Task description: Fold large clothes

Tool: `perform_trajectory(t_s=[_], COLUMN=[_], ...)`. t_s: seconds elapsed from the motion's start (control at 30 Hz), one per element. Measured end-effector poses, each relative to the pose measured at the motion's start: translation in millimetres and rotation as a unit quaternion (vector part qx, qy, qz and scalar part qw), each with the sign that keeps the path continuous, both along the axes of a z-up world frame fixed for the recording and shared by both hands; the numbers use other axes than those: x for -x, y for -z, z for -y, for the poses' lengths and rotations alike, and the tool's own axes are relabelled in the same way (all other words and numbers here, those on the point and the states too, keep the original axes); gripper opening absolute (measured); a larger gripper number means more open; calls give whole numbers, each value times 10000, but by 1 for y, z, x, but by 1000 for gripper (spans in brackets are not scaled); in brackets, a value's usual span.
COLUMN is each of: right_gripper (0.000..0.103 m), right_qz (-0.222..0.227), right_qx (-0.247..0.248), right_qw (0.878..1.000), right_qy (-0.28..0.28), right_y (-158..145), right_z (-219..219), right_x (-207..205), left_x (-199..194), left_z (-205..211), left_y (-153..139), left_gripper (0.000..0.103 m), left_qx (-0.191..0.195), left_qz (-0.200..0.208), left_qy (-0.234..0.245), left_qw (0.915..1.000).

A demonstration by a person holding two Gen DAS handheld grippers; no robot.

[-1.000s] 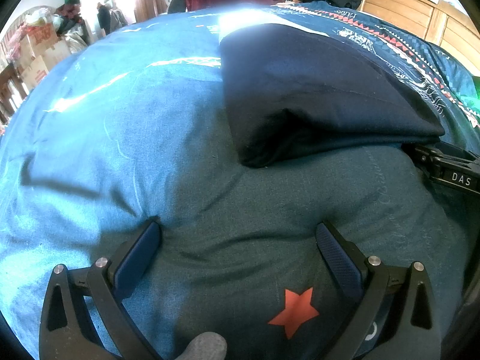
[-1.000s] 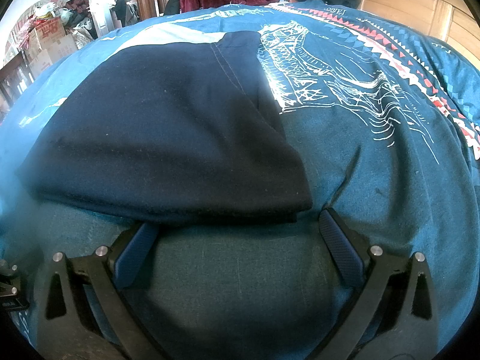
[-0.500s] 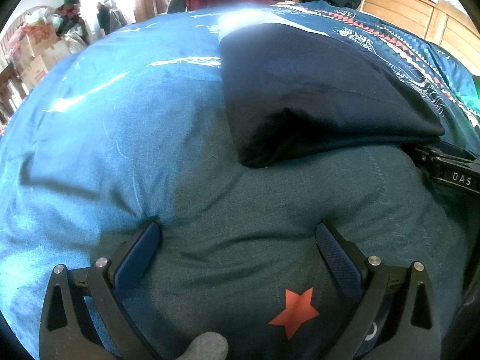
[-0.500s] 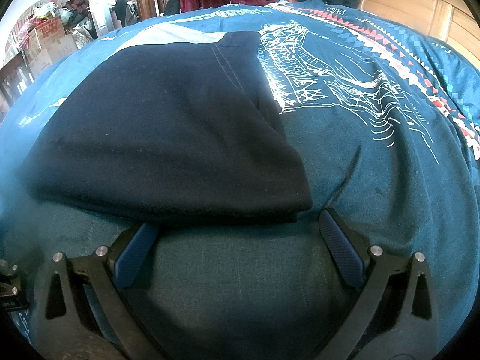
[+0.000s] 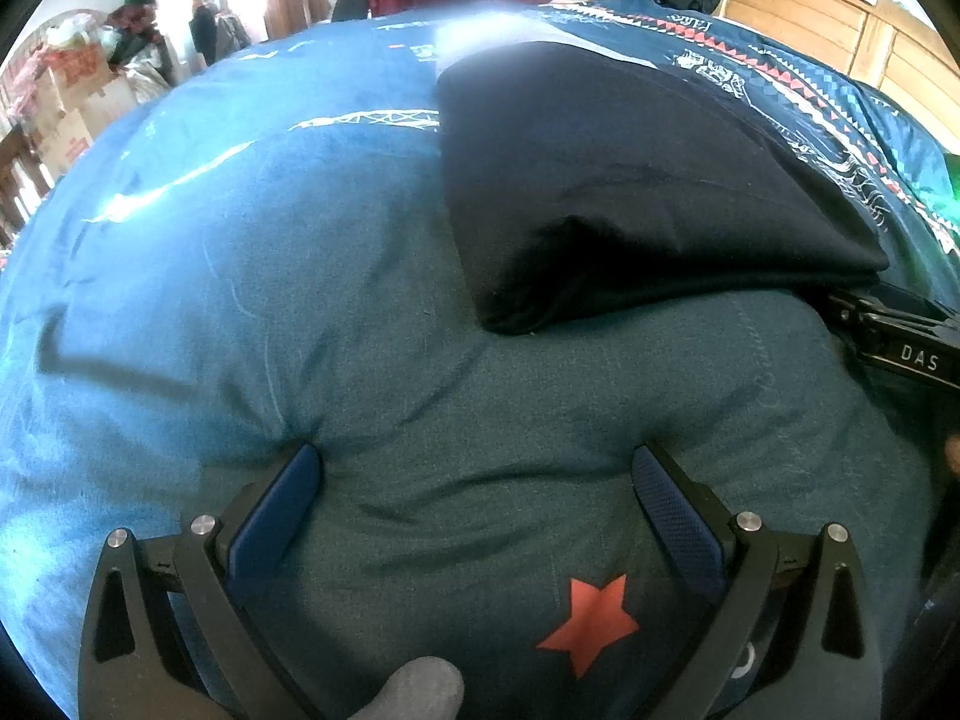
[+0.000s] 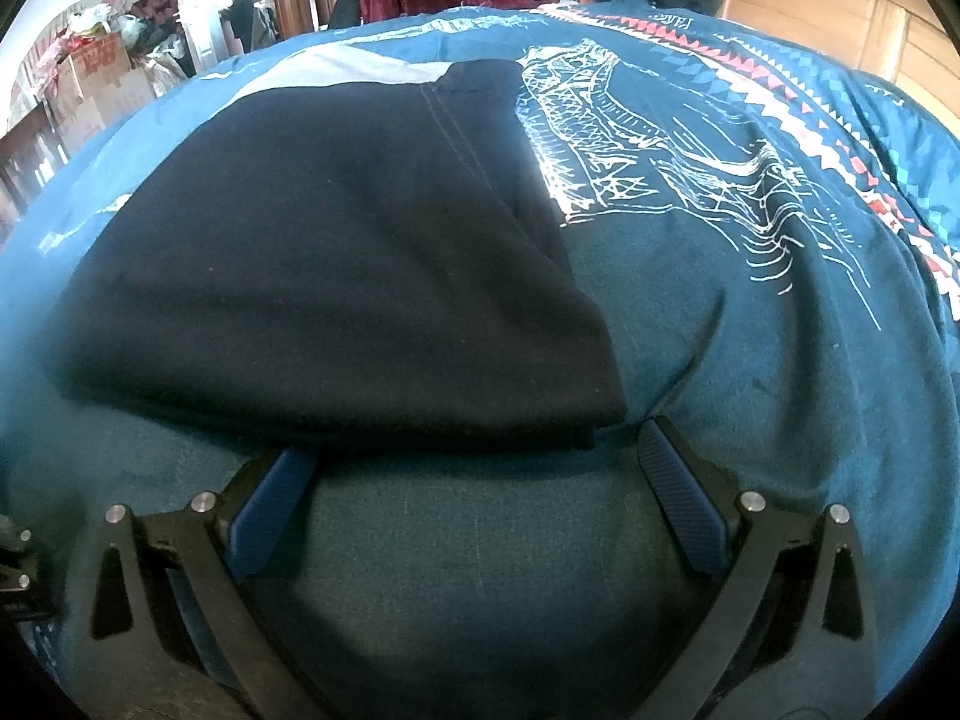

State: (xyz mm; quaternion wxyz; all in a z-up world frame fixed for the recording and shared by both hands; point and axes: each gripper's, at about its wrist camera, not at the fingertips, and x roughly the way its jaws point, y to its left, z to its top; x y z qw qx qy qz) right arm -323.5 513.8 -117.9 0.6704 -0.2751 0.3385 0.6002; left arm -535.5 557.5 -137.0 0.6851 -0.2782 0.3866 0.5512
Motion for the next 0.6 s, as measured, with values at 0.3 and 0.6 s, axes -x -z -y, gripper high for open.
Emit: perform_trajectory(t_s=[0.3, 0.6], right_gripper=[103, 103], right_qz=[-88, 443], right_qx=[-617, -1717], right_qw=[9980, 9830], right_qy=[-79, -470], right_y=[-36, -159], right_z=[34, 96], right_x=[-9, 14], left_x=[2, 18], left_z=[-1, 24], left_y=[-9, -87], left_gripper=[103, 103], left_qx=[126, -681], left_qz=[70, 172], left_qy=[171, -93], left_qw=[9998, 9975])
